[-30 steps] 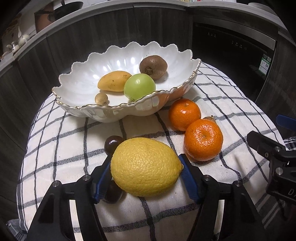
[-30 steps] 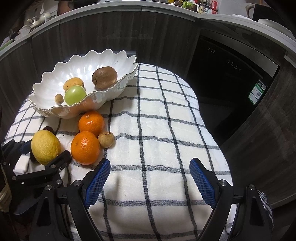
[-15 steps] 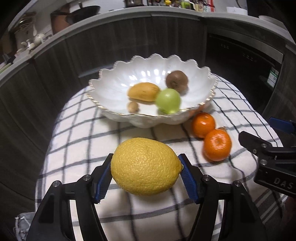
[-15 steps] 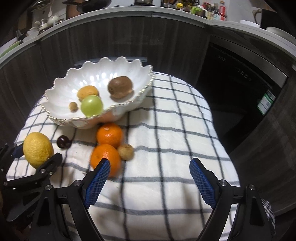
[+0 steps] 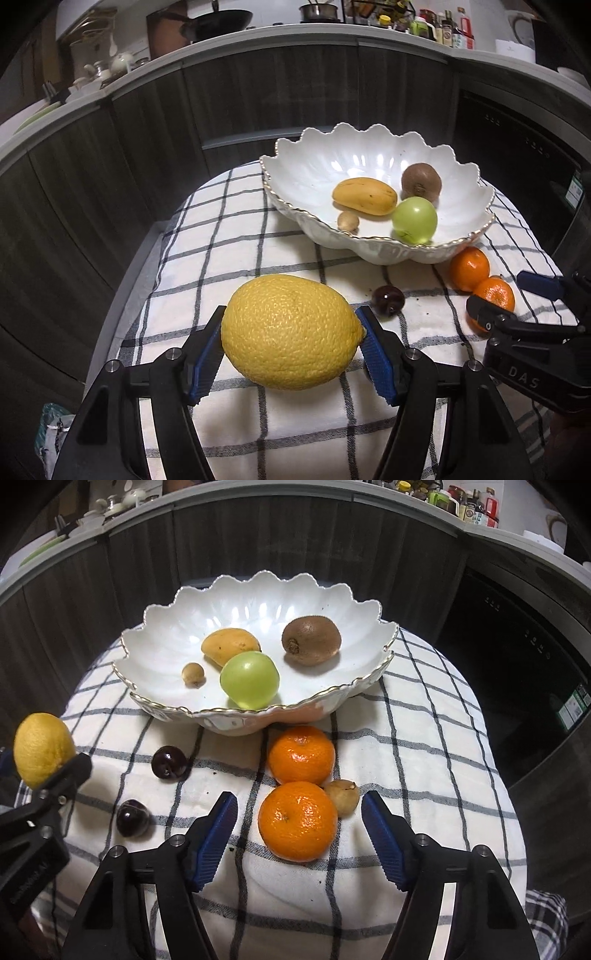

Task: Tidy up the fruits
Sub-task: 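Close the left tool on the lemon while the right tool grasps the mandarin, then lift the lemon and mandarin and carry both over the white bowl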

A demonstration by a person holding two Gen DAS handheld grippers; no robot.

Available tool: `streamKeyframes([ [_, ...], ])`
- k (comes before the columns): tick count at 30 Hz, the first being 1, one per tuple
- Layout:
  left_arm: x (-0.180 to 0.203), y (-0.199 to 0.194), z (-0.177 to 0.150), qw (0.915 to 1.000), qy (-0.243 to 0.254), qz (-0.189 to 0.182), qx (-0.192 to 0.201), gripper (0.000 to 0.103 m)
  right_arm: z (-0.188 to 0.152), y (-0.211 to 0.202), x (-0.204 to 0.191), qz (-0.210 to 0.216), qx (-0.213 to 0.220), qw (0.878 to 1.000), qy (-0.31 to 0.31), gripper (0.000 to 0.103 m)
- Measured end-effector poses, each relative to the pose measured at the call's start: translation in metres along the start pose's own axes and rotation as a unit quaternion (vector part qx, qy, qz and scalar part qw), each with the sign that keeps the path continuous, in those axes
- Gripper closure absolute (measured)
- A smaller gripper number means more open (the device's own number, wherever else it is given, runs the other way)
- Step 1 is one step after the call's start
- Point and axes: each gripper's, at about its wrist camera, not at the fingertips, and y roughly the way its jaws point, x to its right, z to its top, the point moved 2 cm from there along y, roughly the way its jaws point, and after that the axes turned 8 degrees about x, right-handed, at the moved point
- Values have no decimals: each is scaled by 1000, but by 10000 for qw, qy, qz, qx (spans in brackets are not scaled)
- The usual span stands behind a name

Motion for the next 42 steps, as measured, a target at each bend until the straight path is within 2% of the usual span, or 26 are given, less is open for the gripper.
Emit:
streamKeyframes([
  [2, -3, 1, 0, 10000, -50, 7, -8, 36, -1, 5, -1, -1, -87, 10000, 5, 44],
  [6, -4, 2, 0, 9999, -99, 12, -12, 36, -4, 13, -3, -58, -169, 9998, -37, 54],
  [14, 0, -1, 1, 10000, -83, -25, 1, 36, -2, 5, -1, 57, -77, 9999, 61, 56],
  [24, 9, -12, 14, 9998, -88, -140, 110, 36, 19, -34, 10, 207, 349, 9991, 138, 56],
  [34, 17, -15, 47, 9988, -137, -295, 365, 36, 57, -45, 20, 213, 773, 9967, 113, 56],
  [42, 19, 1, 83, 9966, 120, -463, 671, 36, 85, -36, 20, 216, 1017, 9946, -23, 56],
])
